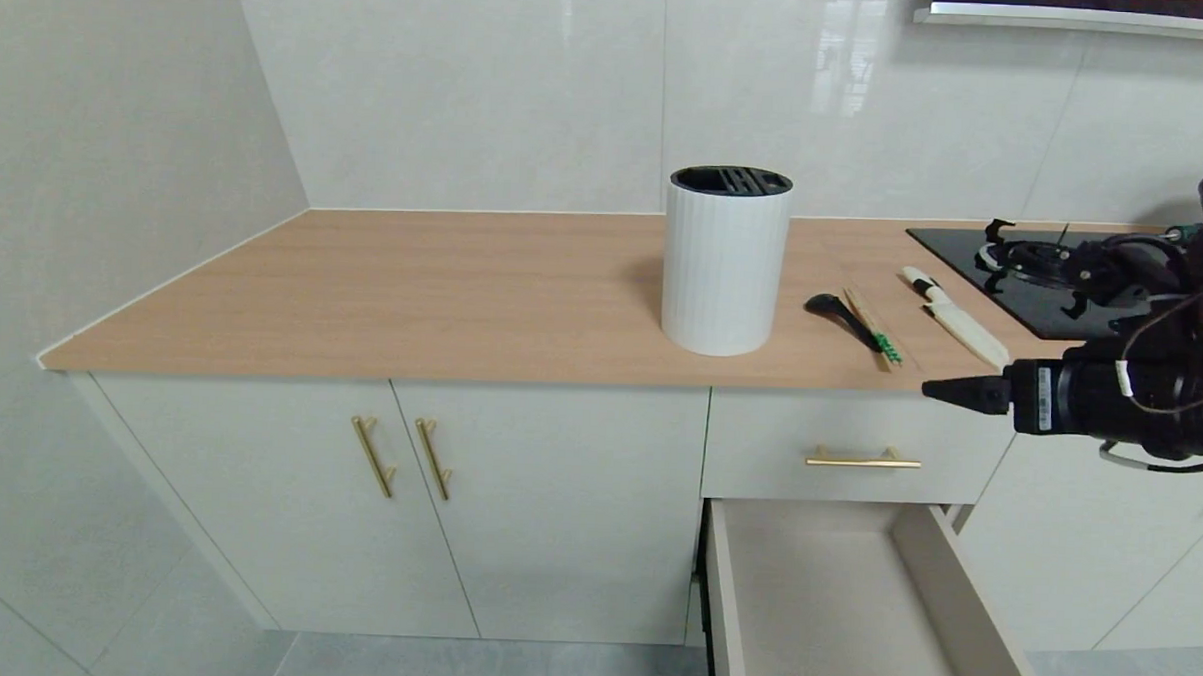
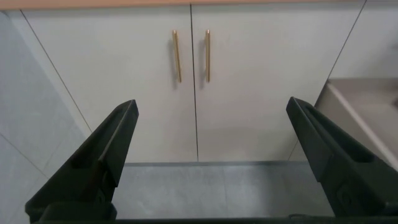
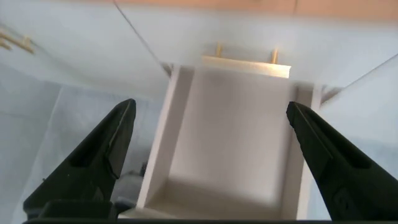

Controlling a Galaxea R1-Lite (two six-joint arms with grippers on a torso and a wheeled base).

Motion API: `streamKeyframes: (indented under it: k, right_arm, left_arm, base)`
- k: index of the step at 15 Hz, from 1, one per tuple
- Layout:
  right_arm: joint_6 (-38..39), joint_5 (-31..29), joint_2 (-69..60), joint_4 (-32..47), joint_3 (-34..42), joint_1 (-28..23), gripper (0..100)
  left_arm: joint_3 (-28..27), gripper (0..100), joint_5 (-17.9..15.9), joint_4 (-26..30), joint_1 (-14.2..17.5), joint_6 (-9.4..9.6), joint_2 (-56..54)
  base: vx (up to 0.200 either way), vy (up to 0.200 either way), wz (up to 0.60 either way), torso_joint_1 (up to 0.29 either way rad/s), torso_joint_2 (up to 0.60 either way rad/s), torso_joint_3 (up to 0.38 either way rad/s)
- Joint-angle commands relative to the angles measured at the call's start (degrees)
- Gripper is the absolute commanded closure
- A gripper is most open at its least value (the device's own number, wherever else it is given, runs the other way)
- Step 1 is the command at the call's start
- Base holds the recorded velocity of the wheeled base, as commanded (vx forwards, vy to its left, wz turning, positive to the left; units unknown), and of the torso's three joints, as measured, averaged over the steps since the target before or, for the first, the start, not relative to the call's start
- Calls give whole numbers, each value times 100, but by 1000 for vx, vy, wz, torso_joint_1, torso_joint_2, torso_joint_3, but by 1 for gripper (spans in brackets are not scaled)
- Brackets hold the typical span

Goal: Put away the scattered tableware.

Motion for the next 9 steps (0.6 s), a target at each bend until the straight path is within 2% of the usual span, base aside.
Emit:
streamKeyframes:
  k: [1, 2, 3, 4, 6, 9]
  right_arm:
    - [-233, -140, 602, -243, -549, -2, 0]
    - [-233, -359, 857, -173, -927, -2, 0]
    - [-233, -878, 1340, 161, -1595, 6, 0]
    - [-215, -1054, 1604, 337, -1929, 6, 0]
    - [-207, -1150, 1991, 574, -2386, 33, 0]
    - [-154, -1256, 2298, 1348, -2913, 50, 0]
  left_arm:
    - [0, 0, -1, 0, 2, 0, 2]
    - [0, 0, -1, 0, 2, 0, 2]
    - [0, 0, -1, 0, 2, 0, 2]
    - [0, 0, -1, 0, 2, 0, 2]
    - [0, 0, -1, 0, 2, 0, 2]
    - [0, 0, -1, 0, 2, 0, 2]
  base:
    - [0, 0, 0, 71, -144, -66]
    - [0, 0, 0, 36, -71, -46]
    - [0, 0, 0, 0, 0, 0]
    - [0, 0, 0, 0, 0, 0]
    - [0, 0, 0, 0, 0, 0]
    - [0, 0, 0, 0, 0, 0]
